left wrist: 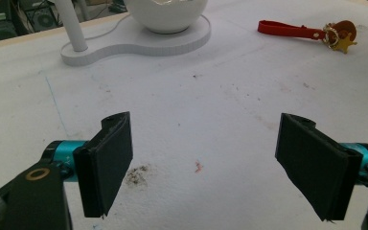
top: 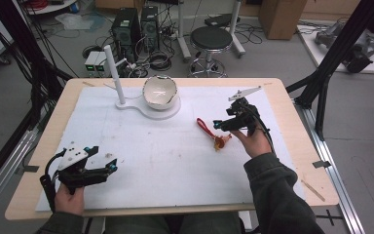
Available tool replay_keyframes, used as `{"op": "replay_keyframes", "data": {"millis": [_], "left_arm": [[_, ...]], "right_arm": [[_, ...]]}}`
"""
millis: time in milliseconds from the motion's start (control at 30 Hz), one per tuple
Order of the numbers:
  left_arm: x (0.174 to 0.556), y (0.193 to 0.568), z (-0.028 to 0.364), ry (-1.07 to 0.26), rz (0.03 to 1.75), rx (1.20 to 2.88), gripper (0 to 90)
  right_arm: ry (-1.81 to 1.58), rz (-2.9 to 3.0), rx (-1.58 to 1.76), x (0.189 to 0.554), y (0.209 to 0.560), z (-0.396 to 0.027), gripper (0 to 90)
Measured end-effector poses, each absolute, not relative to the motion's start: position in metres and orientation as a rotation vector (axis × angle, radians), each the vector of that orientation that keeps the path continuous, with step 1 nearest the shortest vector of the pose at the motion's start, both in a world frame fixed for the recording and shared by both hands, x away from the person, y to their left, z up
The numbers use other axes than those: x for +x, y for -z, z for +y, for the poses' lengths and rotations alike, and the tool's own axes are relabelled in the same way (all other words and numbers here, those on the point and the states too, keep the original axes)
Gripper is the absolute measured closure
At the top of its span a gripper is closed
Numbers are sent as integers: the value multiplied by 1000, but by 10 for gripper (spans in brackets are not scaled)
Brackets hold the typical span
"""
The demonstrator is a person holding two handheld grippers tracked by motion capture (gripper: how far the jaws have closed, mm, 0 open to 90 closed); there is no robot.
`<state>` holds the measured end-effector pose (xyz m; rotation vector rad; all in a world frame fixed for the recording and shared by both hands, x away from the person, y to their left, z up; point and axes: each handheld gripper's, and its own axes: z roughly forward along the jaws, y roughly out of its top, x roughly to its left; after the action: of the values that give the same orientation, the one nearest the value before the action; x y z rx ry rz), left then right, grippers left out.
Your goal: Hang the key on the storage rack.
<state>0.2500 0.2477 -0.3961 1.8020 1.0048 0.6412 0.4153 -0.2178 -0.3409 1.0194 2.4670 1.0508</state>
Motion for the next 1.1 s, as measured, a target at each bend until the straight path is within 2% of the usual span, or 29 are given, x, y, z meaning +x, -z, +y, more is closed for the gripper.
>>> {"op": "replay_keyframes", "data": {"millis": [167, 200, 367, 1100], "left_arm": [[250, 396, 247, -641, 1004, 1801, 210], [250, 396, 248, -638, 1006, 1799, 210], [251, 396, 249, -642, 1010, 1799, 209], [251, 396, 249, -645, 1017, 1798, 209]], "right_arm": [[-997, 2492, 1031, 423, 342, -209, 225], [-987, 2507, 1039, 427, 343, -207, 271], [-922, 2556, 1041, 434, 347, -199, 352], [-741, 2676, 1097, 453, 380, -176, 557]]}}
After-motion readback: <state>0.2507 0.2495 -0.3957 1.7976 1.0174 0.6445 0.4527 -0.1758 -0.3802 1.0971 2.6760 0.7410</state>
